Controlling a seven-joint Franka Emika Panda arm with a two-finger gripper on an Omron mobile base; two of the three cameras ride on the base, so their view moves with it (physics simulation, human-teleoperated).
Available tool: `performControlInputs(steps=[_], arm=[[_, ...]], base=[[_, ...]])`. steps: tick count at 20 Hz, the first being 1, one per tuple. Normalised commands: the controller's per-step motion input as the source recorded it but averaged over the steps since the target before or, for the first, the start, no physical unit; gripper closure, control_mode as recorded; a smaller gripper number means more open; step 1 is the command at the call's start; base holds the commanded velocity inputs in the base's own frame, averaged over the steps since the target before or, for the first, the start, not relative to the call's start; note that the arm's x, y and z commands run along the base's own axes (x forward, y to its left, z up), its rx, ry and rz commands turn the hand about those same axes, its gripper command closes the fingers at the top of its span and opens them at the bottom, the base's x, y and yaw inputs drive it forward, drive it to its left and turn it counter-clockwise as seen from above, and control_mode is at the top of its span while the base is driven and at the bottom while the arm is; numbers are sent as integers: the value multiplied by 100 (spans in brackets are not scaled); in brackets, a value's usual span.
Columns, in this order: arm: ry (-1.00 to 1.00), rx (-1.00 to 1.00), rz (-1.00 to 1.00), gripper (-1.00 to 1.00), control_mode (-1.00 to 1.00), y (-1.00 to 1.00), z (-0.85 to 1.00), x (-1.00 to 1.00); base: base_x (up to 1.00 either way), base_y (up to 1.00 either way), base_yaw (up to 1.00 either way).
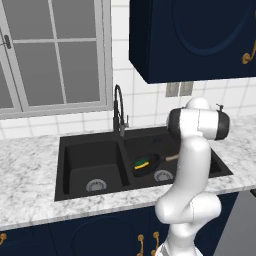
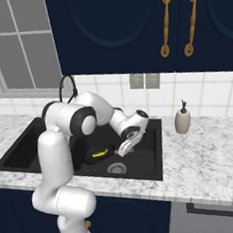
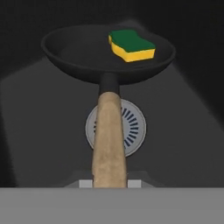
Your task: Pick the pan and sponge and place them into the sink. Then turn on the water.
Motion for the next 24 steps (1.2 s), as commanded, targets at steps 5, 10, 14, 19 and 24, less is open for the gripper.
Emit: performControlInputs(steps=[5, 10, 14, 19, 24], arm=[[0, 0, 0, 100, -100, -8, -52, 1], [0, 0, 0, 100, -100, -12, -52, 0], [0, -3, 0, 100, -100, -4, -70, 4], [0, -8, 0, 100, -100, 0, -67, 17], [1, -11, 0, 100, -100, 0, -59, 14]], base=[[0, 0, 0], [0, 0, 0], [0, 0, 0], [0, 0, 0], [0, 0, 0]])
